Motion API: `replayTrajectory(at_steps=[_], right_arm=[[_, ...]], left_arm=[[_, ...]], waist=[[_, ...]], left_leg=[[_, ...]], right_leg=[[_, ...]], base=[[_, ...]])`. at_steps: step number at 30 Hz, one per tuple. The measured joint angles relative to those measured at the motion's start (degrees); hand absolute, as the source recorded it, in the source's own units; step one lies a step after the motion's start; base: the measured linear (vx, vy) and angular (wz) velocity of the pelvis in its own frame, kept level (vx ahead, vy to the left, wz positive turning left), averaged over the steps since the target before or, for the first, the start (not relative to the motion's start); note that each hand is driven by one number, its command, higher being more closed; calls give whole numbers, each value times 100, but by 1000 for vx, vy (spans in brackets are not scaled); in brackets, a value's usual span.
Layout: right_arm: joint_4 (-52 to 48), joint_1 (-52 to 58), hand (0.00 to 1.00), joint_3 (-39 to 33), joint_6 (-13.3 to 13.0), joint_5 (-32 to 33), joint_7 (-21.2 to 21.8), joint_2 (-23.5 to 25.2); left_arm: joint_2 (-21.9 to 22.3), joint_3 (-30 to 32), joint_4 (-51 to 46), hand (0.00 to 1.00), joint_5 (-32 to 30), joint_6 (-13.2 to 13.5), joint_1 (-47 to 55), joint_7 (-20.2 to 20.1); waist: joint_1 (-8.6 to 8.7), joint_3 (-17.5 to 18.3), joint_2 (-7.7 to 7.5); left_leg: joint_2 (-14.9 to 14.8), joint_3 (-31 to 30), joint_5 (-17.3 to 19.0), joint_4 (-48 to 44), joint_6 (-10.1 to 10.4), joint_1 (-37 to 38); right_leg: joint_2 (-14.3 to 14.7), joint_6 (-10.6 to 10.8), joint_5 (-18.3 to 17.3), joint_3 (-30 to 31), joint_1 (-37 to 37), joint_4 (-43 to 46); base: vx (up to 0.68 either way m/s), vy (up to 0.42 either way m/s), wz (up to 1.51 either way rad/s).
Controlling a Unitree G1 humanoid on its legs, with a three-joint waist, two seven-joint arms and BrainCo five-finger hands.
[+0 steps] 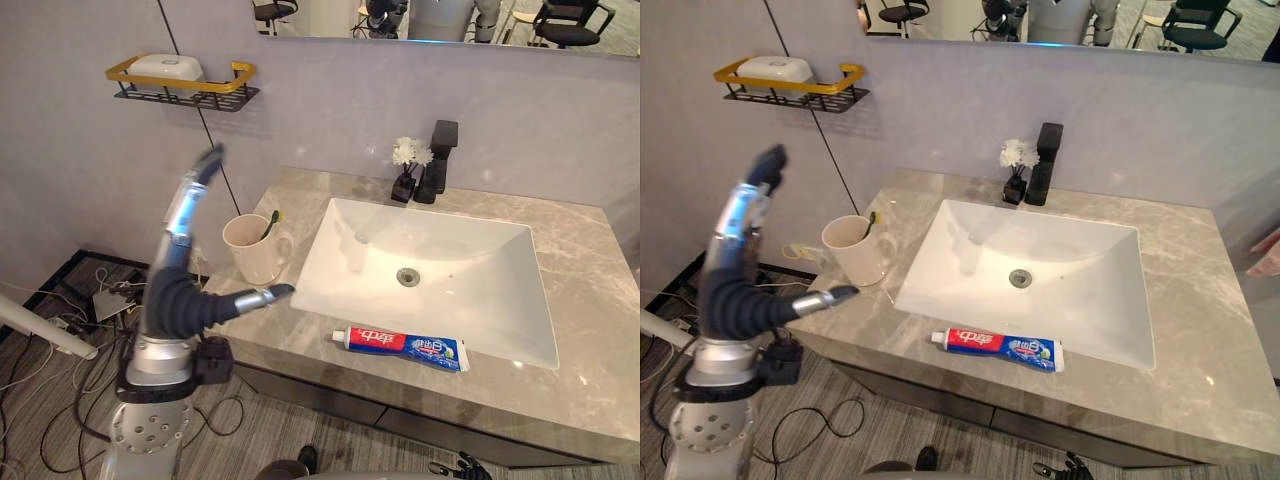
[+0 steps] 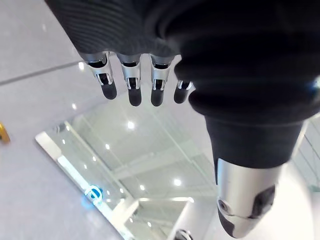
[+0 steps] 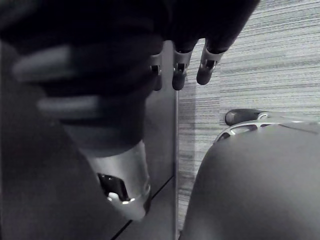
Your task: Organize washtable
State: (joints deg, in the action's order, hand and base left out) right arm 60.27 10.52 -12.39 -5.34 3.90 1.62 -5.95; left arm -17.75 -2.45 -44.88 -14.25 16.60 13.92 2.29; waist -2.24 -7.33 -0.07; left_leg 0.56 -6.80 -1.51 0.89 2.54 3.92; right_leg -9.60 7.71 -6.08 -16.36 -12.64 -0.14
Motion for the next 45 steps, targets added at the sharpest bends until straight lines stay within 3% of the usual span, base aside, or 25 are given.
replayTrajectory(at_steps=[6, 18, 27, 29, 45], right_arm=[[40, 2, 0, 15, 2, 0, -2, -8], [74, 25, 0, 62, 25, -1, 47, -18], [-1, 21, 0, 161, 56, -2, 99, -66], [-50, 1, 0, 161, 68, -2, 98, -65], [-104, 2, 0, 159, 91, -1, 93, -53]], left_arm=[[-168, -1054, 624, 0, -3, -18, -111, -496], [-166, -2071, 2217, 0, -519, -379, -338, -1011], [-139, -2292, 3199, 0, -916, -513, -832, -1071], [-139, -2291, 3277, 0, -934, -515, -853, -1052], [-48, -2204, 3940, 0, -1470, -674, -1113, -778]], waist=[[29, 10, -18], [149, 51, 11], [224, 186, 35], [304, 183, 30], [451, 164, -2]], left_leg=[[-62, 114, 33, 1, 40, 33], [-76, 220, 34, 30, 44, 56], [-72, 234, 22, 125, 44, 96], [-70, 236, 22, 130, 44, 104], [-147, 419, 23, 277, 46, 297]], right_leg=[[65, -1, 20, 108, 3, -15], [77, -39, 42, 229, 70, -18], [84, -69, 64, 229, 40, -111], [85, -75, 73, 226, 18, -137], [122, -99, 101, 376, -49, -205]], base=[[19, -17, -10], [-9, -1, -5], [0, 0, 0], [0, 0, 0], [-6, -9, -5]])
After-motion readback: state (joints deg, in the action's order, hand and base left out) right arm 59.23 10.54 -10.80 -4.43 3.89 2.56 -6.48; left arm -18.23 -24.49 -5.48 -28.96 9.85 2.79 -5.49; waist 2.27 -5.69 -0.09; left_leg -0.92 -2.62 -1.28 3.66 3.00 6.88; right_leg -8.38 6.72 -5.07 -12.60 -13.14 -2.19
